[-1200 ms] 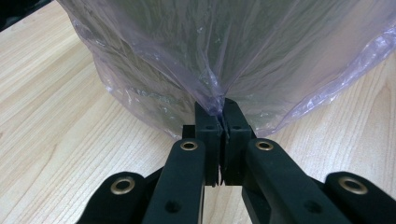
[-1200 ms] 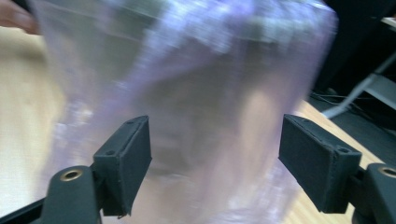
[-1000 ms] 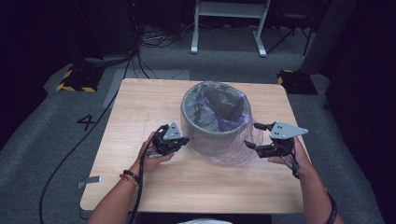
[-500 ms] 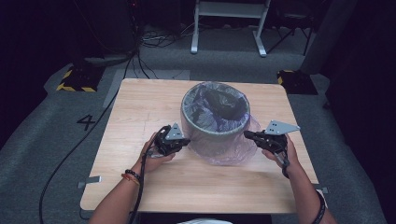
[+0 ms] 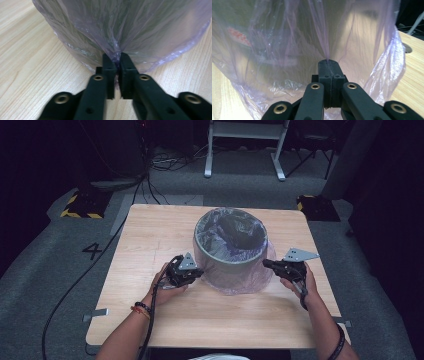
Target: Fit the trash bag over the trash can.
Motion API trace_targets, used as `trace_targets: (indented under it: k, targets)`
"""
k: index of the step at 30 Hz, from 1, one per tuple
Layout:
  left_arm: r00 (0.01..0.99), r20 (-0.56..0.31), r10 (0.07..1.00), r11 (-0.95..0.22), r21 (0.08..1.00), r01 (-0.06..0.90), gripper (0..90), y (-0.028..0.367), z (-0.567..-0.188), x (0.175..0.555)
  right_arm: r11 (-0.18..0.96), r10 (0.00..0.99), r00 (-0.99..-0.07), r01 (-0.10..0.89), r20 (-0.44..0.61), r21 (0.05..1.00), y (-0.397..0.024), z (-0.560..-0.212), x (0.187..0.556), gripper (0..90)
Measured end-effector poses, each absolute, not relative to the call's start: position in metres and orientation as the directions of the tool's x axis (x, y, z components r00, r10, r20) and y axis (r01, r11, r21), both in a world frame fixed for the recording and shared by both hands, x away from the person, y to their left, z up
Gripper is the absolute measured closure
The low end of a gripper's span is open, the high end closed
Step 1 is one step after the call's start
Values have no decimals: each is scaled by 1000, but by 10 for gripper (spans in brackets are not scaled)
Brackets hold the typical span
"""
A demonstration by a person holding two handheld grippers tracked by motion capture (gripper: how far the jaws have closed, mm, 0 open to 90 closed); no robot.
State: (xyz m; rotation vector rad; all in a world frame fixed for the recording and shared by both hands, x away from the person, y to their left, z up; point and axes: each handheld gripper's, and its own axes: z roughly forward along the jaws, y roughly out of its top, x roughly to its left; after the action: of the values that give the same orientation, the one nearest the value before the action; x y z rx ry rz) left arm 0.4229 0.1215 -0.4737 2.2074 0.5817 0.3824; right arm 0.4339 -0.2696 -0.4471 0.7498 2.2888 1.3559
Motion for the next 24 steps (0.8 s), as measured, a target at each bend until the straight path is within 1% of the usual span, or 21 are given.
trace_targets:
  k: [2, 3, 4, 5, 6, 7, 8, 10, 11, 14, 15, 18, 21, 23, 24]
  targets:
    - [849, 71, 523, -560, 780, 280, 785, 123, -472, 421, 389, 621, -783, 254, -48, 886, -271, -447, 434, 900]
    - [849, 72, 524, -557, 782, 278, 752, 124, -471, 420, 389, 623, -781, 255, -49, 886, -271, -446, 434, 900]
    - [845, 75, 529, -556, 784, 278, 646, 124, -470, 419, 389, 626, -779, 255, -51, 885, -272, -446, 434, 900]
    - [841, 79, 535, -555, 783, 280, 646, 124, -469, 417, 389, 626, -779, 255, -51, 885, -272, -446, 434, 900]
    - [840, 77, 537, -553, 785, 281, 593, 124, -468, 416, 390, 624, -779, 253, -52, 885, -273, -445, 434, 900]
    - [841, 72, 536, -547, 788, 282, 503, 125, -467, 415, 392, 625, -778, 250, -56, 885, -273, -445, 434, 900]
    - [838, 72, 541, -544, 789, 284, 503, 126, -466, 414, 394, 627, -777, 250, -59, 885, -273, -444, 433, 900]
    - [831, 61, 553, -532, 793, 297, 387, 127, -465, 411, 392, 627, -776, 244, -63, 887, -273, -443, 432, 900]
    - [835, 41, 549, -520, 799, 302, 322, 129, -464, 410, 390, 627, -776, 244, -62, 888, -273, -442, 432, 900]
    - [838, 8, 545, -488, 816, 309, 188, 132, -459, 406, 391, 626, -777, 239, -67, 889, -273, -440, 432, 900]
    - [839, -1, 544, -480, 820, 312, 156, 134, -457, 404, 393, 626, -776, 237, -69, 888, -274, -439, 431, 900]
    - [837, -10, 547, -457, 834, 309, 155, 138, -454, 399, 395, 627, -775, 233, -75, 889, -274, -437, 430, 890]
    - [836, 18, 548, -468, 836, 288, 155, 141, -451, 395, 394, 628, -774, 227, -81, 891, -275, -434, 429, 889]
    - [834, 31, 551, -476, 833, 284, 155, 143, -451, 392, 391, 629, -773, 223, -82, 893, -276, -433, 428, 860]
    - [832, 32, 554, -477, 832, 285, 156, 143, -451, 391, 391, 631, -771, 224, -83, 892, -276, -432, 428, 828]
